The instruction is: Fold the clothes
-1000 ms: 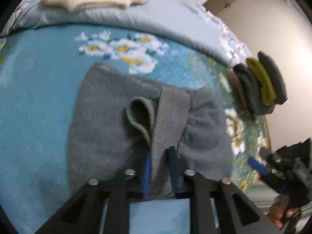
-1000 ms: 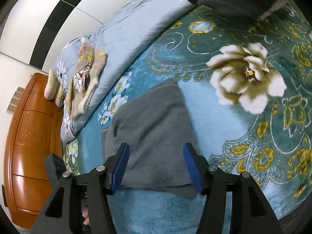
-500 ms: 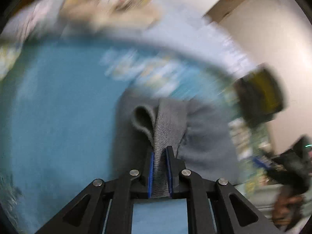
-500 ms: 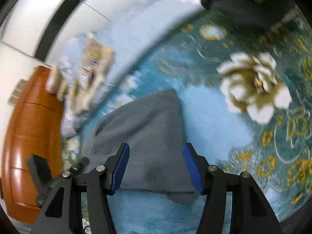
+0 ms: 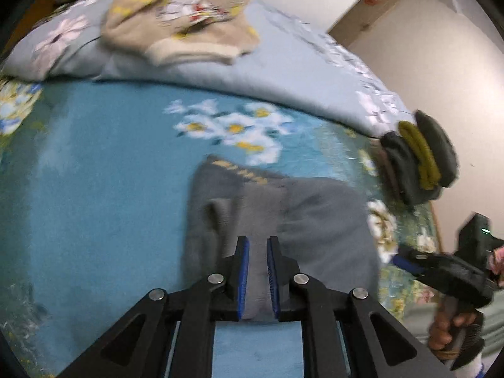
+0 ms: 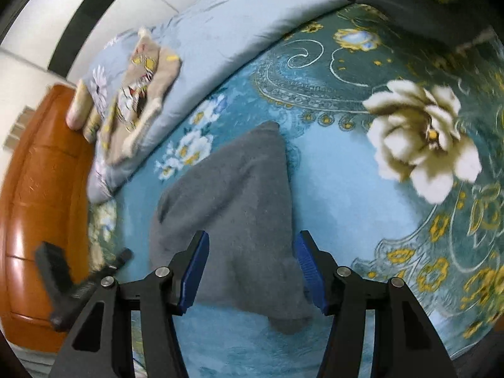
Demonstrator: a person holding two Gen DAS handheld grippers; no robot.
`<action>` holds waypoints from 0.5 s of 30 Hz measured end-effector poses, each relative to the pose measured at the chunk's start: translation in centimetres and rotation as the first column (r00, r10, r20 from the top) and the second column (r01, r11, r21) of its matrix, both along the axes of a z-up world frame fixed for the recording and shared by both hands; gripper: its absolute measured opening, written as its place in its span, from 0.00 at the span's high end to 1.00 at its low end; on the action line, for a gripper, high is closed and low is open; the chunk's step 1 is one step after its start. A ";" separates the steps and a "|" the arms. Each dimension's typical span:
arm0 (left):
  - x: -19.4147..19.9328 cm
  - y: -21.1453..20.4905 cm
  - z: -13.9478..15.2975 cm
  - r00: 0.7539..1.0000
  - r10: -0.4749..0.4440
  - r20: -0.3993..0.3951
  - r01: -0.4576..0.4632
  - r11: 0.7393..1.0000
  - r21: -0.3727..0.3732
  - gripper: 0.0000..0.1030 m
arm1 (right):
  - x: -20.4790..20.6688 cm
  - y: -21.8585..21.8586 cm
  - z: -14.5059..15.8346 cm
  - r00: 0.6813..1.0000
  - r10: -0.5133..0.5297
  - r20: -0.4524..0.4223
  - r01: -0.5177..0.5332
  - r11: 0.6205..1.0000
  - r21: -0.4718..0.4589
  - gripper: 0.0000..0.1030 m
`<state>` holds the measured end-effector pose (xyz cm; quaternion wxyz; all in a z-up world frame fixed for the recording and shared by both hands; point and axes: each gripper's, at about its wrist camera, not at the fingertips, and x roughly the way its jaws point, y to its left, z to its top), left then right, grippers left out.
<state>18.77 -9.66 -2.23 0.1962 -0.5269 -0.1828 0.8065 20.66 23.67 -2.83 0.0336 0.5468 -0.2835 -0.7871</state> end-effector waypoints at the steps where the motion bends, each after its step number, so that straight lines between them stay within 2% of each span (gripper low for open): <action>1: 0.0 1.0 0.1 0.999 -0.033 -0.005 0.033 0.999 0.002 0.86 | -0.2 0.0 -0.2 1.000 0.000 0.020 -0.001 1.000 0.025 0.43; 4: -0.2 3.6 -0.3 0.996 -0.094 -0.010 0.093 0.994 -0.048 0.85 | -0.6 -0.6 0.0 1.000 0.014 0.017 -0.014 1.000 0.013 0.43; 6: -0.3 4.0 -1.2 0.996 -0.092 0.006 0.092 0.995 -0.043 0.84 | -0.7 -1.5 0.3 0.999 0.051 -0.010 -0.051 0.999 0.001 0.43; 10: -0.7 4.2 -4.5 0.991 -0.076 0.107 0.086 0.992 -0.090 0.83 | -1.2 -3.1 -1.1 0.994 0.112 -0.008 -0.112 0.994 -0.020 0.43; 13: -0.7 4.2 -5.8 0.988 -0.062 0.141 0.074 0.994 -0.076 0.83 | -2.0 -3.0 -3.7 0.993 0.098 0.070 -0.097 0.995 -0.025 0.43; 15: -0.8 4.2 -5.9 0.987 -0.058 0.150 0.068 0.995 -0.068 0.83 | -2.2 -2.7 -4.5 0.993 0.085 0.088 -0.081 0.996 -0.038 0.43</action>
